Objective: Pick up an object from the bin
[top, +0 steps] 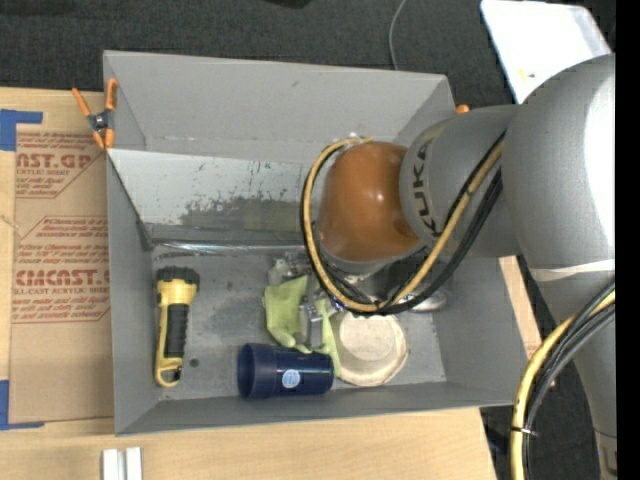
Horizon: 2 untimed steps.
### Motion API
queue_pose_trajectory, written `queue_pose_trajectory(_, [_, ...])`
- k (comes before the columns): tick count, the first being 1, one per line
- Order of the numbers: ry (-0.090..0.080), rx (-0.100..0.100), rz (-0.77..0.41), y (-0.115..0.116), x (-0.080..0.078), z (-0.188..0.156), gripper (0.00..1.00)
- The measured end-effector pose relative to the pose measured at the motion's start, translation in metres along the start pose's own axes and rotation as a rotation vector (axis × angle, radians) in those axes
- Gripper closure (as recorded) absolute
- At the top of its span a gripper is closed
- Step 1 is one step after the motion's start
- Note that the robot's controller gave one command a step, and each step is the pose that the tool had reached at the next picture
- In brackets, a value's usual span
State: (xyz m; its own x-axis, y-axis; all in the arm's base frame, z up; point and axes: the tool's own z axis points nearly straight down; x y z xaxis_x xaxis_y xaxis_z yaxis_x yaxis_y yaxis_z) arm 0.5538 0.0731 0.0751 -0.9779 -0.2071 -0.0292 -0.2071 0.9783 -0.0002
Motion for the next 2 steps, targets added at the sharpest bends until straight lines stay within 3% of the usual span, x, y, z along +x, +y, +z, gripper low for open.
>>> queue_pose_trajectory(1, [0.004,-0.004,-0.596,0.0000,0.0027,0.0025,1.00])
queue_pose_trajectory(2, [0.004,-0.005,-0.596,0.0000,0.0028,0.0024,1.00])
